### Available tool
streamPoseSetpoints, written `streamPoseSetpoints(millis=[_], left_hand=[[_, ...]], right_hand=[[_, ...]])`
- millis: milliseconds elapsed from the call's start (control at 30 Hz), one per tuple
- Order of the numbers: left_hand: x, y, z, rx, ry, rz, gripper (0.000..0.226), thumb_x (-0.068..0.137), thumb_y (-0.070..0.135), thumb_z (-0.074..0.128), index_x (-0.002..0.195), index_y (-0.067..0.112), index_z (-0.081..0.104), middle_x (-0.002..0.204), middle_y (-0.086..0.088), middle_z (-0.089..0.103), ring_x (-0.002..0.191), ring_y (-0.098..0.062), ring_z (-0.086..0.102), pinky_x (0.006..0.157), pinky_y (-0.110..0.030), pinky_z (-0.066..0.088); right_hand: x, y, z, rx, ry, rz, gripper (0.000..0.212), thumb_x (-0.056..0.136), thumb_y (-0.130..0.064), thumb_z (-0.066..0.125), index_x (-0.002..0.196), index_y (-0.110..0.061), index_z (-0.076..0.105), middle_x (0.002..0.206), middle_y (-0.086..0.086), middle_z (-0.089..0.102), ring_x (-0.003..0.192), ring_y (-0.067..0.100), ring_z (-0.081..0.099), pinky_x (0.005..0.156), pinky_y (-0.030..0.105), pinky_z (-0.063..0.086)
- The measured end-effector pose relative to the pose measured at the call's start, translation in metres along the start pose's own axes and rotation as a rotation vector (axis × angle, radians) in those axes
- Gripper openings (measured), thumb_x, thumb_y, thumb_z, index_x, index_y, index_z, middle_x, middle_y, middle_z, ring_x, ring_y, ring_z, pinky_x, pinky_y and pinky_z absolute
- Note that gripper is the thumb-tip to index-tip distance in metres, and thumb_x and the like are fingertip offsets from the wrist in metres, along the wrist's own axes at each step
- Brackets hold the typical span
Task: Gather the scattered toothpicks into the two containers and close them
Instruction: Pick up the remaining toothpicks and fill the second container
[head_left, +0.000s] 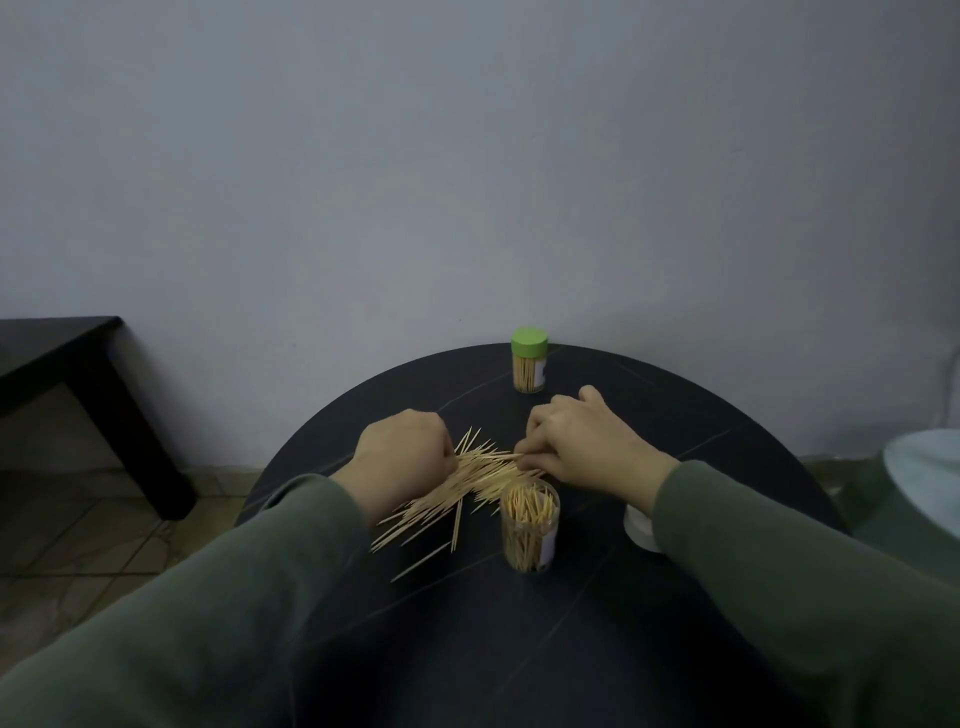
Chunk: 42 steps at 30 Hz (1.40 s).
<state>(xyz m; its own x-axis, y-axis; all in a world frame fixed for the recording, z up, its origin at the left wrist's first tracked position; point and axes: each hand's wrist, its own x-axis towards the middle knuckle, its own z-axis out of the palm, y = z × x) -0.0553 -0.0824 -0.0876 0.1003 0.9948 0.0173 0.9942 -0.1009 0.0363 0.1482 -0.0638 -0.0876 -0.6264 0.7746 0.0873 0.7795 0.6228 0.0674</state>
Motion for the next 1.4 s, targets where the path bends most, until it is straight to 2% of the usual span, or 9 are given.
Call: streamPoseSetpoints(millis=[100,333,633,800,967,1067,1167,1267,1400], left_hand=[[-0.005,-0.001,-0.008,-0.052,0.026,0.010,0.022,0.094,0.039,0.057,0.101,0.026,0.074,0.086,0.012,0.068,0.072,-0.004,0.060,0.060,-0.020,0.047],[-0.022,0.000,-0.012,-0.165,-0.006,0.046,0.020,0.092,0.039,0.061,0.101,0.025,0.073,0.089,0.011,0.068,0.076,-0.004,0.061,0.070,-0.022,0.052],[-0.027,0.013,0.009,-0.011,-0.056,0.022,0.025,0.093,0.039,0.055,0.103,0.022,0.071,0.102,0.003,0.068,0.094,-0.018,0.064,0.082,-0.036,0.055],[-0.024,0.013,0.012,-0.023,-0.062,0.009,0.024,0.094,0.039,0.056,0.103,0.022,0.069,0.101,0.003,0.067,0.093,-0.017,0.063,0.079,-0.033,0.054],[-0.021,0.010,0.012,-0.080,-0.042,-0.018,0.023,0.096,0.038,0.054,0.102,0.022,0.068,0.100,0.004,0.065,0.090,-0.014,0.061,0.077,-0.030,0.051],[-0.021,0.010,0.009,-0.226,0.029,-0.023,0.019,0.096,0.039,0.054,0.103,0.026,0.066,0.093,0.011,0.062,0.084,-0.008,0.059,0.071,-0.025,0.049],[-0.023,0.015,0.003,-0.416,0.109,-0.008,0.010,0.095,0.038,0.056,0.093,0.031,0.063,0.088,0.013,0.063,0.079,-0.003,0.059,0.066,-0.021,0.046],[-0.028,0.024,-0.005,-0.675,0.155,0.031,0.013,0.095,0.034,0.058,0.085,0.029,0.065,0.086,0.009,0.066,0.081,-0.004,0.059,0.063,-0.015,0.040],[-0.037,0.036,-0.008,-1.057,0.139,0.036,0.013,0.093,0.031,0.061,0.090,0.026,0.072,0.092,0.003,0.071,0.090,-0.008,0.063,0.077,-0.022,0.048]], right_hand=[[-0.011,-0.001,-0.004,0.049,0.036,0.039,0.032,0.098,-0.042,0.048,0.126,-0.034,0.061,0.120,-0.010,0.057,0.112,0.011,0.047,0.101,0.038,0.026],[-0.037,-0.003,0.003,0.112,0.066,0.119,0.031,0.098,-0.044,0.048,0.122,-0.035,0.063,0.117,-0.012,0.057,0.108,0.008,0.049,0.092,0.033,0.025],[-0.029,-0.016,0.014,-0.044,-0.015,0.139,0.032,0.102,-0.038,0.040,0.122,-0.030,0.064,0.118,-0.004,0.056,0.107,0.017,0.050,0.098,0.042,0.026],[-0.026,-0.016,0.014,-0.021,-0.017,0.160,0.032,0.101,-0.041,0.041,0.119,-0.032,0.066,0.116,-0.005,0.057,0.106,0.016,0.051,0.098,0.042,0.026],[-0.031,-0.009,0.011,0.099,0.084,0.222,0.029,0.098,-0.043,0.048,0.119,-0.034,0.066,0.116,-0.010,0.059,0.107,0.012,0.052,0.098,0.040,0.028],[-0.034,-0.004,0.006,0.268,0.172,0.286,0.025,0.096,-0.044,0.052,0.115,-0.036,0.067,0.106,-0.014,0.059,0.102,0.008,0.052,0.097,0.037,0.030],[-0.037,-0.003,0.000,0.662,0.252,0.351,0.019,0.090,-0.043,0.061,0.104,-0.035,0.071,0.091,-0.013,0.059,0.091,0.007,0.054,0.092,0.036,0.040],[-0.043,-0.009,-0.009,1.022,0.315,0.350,0.017,0.087,-0.032,0.067,0.103,-0.027,0.073,0.088,-0.008,0.065,0.087,0.005,0.061,0.079,0.022,0.046],[-0.052,-0.014,-0.014,1.334,0.375,0.359,0.017,0.086,-0.027,0.069,0.102,-0.025,0.074,0.095,-0.013,0.073,0.096,-0.005,0.064,0.080,0.012,0.045]])
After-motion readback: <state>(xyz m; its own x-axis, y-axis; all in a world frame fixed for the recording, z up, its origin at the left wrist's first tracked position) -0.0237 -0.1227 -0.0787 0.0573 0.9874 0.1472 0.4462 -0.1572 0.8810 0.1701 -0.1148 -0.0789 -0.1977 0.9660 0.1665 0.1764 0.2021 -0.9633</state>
